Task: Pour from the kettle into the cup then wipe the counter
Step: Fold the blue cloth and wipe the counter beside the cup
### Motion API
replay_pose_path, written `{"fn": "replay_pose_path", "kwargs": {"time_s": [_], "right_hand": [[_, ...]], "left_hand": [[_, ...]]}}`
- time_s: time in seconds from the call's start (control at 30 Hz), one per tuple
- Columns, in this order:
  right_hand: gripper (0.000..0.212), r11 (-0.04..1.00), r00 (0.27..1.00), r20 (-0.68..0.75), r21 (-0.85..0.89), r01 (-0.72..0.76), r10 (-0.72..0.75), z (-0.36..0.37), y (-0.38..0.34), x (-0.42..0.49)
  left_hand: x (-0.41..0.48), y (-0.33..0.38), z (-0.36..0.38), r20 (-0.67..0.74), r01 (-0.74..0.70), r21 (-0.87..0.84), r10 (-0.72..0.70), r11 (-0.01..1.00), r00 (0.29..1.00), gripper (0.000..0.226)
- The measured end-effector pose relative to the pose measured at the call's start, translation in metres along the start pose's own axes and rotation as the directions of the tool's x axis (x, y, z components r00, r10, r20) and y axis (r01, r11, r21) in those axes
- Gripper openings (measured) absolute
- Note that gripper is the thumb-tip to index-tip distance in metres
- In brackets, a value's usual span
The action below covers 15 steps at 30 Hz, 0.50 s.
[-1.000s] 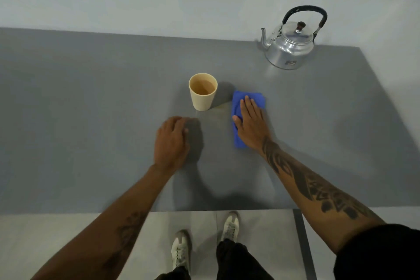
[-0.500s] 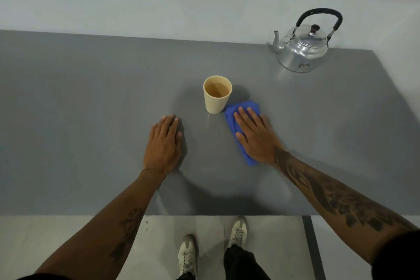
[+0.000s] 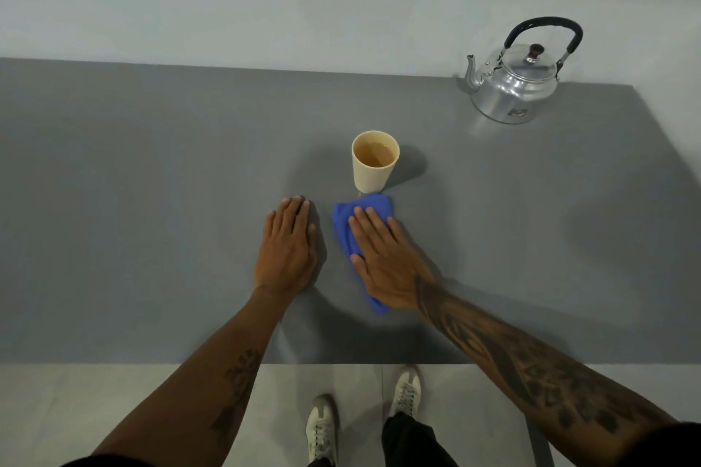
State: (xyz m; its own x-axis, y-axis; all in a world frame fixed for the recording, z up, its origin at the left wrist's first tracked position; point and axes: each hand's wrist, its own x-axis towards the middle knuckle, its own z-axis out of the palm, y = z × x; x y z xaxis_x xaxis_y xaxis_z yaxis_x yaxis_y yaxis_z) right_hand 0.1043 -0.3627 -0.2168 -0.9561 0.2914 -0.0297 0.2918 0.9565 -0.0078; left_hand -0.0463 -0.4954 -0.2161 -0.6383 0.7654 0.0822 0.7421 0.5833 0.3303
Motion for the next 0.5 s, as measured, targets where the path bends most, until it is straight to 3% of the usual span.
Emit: {"fn": "replay_pose_path", "kwargs": {"time_s": [0.13,0.3,0.5], "right_hand": [[0.062,0.998,0.998,-0.006,0.003,0.067,-0.067,-0.002,-0.029,0.045],[0.065,0.993,0.998,0.048,0.112,-0.037,0.032,-0.009,-0.039,0.081],[0.062,0.997,0.999,-0.017,0.059,-0.045,0.046,-0.003,-0.014,0.016]], "left_hand": [[-0.001,-0.001,-0.002,0.048,-0.011,0.011,0.01,1.0,0.999,0.062],[-0.002,-0.002,-0.002,0.042,0.026,-0.045,-0.024,0.999,0.999,0.062],[0.0,-0.007,0.002,-0.007,0.002,-0.038,-0.002,0.999,1.0,0.049]]}}
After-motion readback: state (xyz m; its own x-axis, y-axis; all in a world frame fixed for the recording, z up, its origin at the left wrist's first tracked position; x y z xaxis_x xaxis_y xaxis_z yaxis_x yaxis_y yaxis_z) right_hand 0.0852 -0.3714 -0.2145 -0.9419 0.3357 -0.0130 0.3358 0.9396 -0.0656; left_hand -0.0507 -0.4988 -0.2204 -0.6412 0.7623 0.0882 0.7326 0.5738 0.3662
